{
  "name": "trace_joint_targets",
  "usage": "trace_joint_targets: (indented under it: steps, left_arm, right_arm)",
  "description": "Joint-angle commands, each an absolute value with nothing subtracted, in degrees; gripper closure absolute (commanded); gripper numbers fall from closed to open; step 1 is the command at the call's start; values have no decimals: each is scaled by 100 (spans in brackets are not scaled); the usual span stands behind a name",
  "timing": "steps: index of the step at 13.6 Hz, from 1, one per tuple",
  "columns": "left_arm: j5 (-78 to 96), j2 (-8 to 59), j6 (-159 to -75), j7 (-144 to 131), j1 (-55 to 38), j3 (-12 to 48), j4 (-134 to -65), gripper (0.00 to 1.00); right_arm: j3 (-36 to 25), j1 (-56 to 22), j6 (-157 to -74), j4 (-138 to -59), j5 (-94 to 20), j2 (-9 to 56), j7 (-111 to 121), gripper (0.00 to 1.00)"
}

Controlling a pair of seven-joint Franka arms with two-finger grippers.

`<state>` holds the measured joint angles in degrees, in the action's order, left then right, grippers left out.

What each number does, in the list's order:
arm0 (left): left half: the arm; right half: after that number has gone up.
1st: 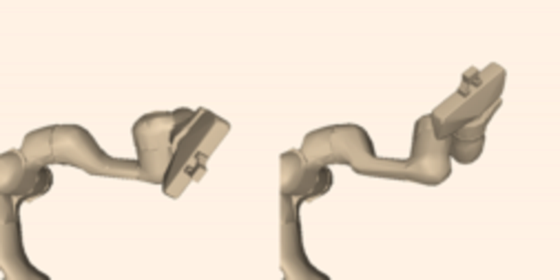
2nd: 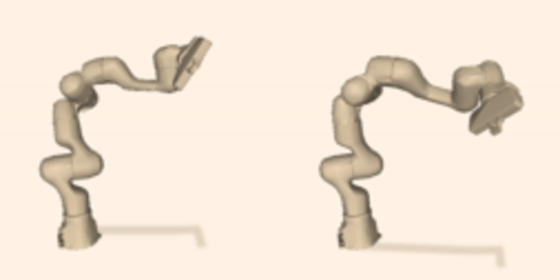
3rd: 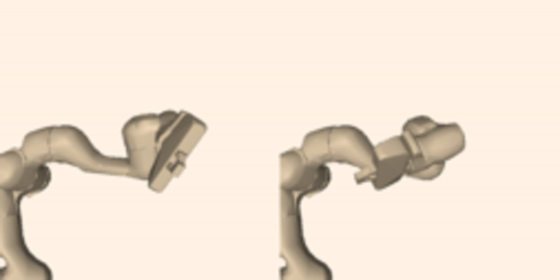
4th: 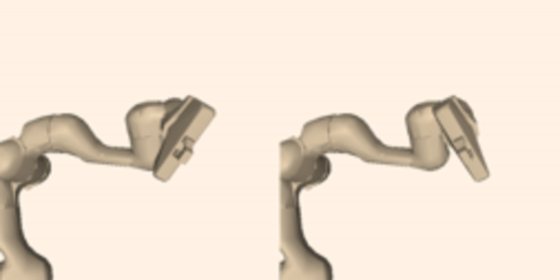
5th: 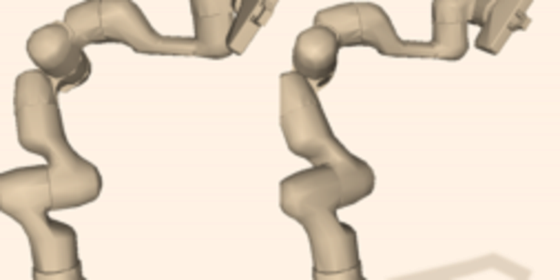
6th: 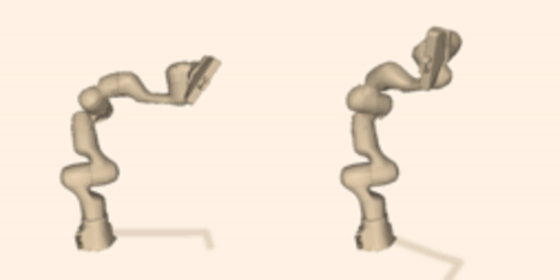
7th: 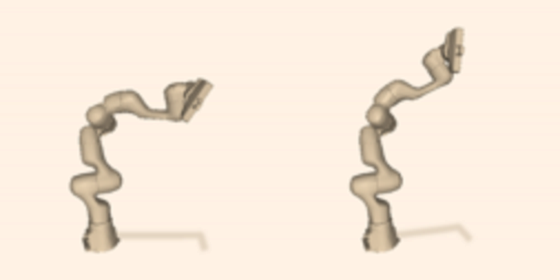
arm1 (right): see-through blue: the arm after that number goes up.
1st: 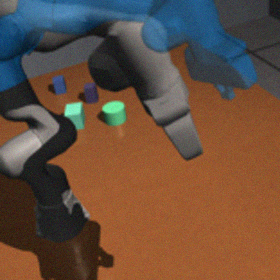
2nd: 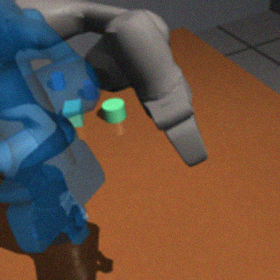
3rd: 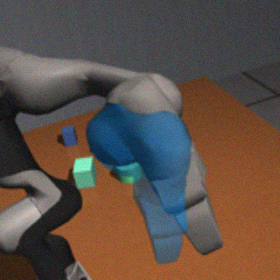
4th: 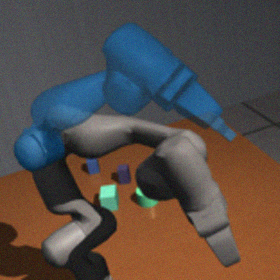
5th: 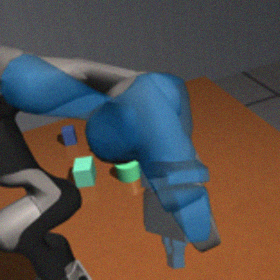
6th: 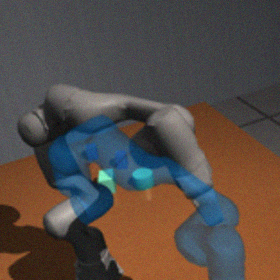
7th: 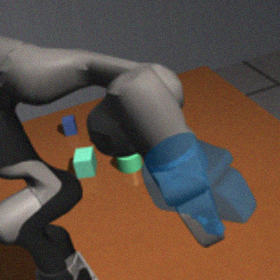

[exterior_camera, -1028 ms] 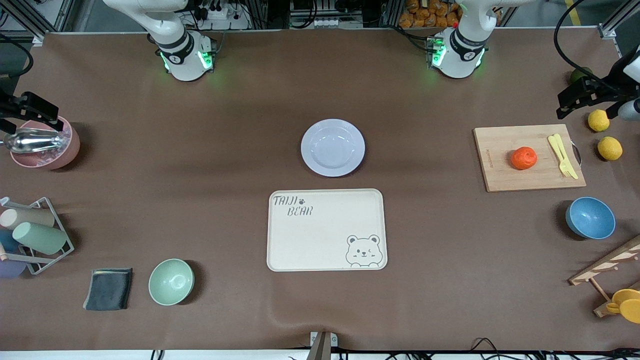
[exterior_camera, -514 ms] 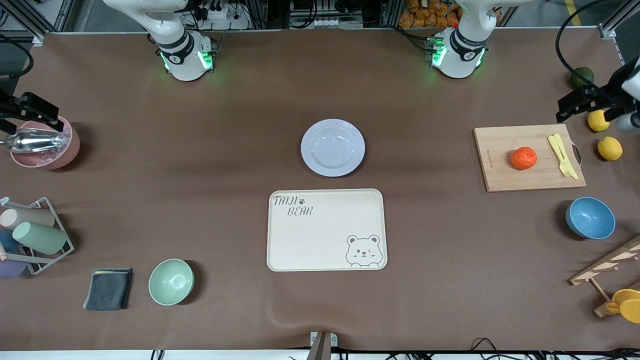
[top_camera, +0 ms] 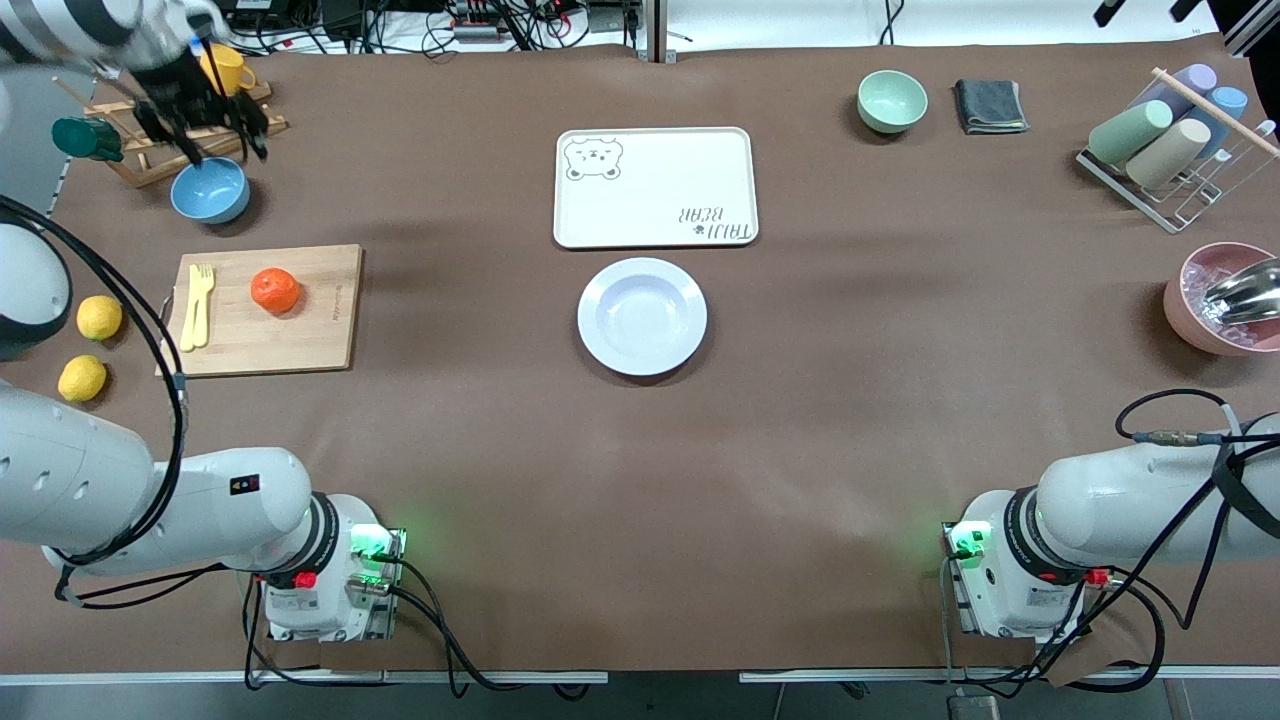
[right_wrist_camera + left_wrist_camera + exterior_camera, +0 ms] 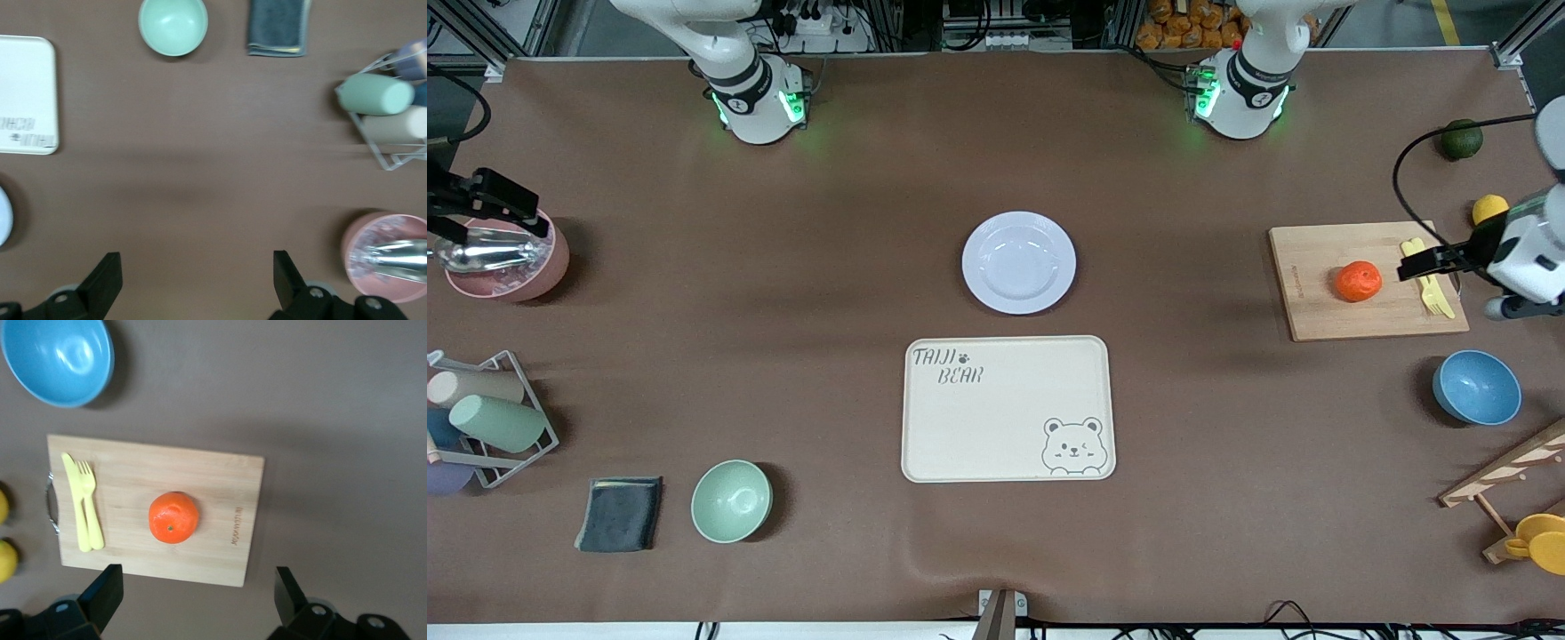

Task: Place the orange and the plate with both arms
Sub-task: 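Reach the left gripper down to the orange on the cutting board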

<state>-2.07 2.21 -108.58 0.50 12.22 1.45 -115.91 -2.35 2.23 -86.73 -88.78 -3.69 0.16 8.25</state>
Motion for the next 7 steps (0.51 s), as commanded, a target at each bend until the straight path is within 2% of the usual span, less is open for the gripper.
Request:
trace_joint_targets:
  steps: [1, 3, 7]
  left_arm:
    - [-272, -62, -11791, 79, 1388, 202, -12732, 0]
    - [-307, 200, -12189, 79, 1485, 202, -12981, 0]
    - [-639, 834, -12559, 70, 1494, 193, -12955, 0]
  right_arm:
    - [-176, 484, -8850, -9192, -799, 70, 844, 0]
    - [-158, 326, -8929, -9263, -809, 88, 844, 0]
    - [-149, 246, -9622, -10018, -809, 79, 844, 0]
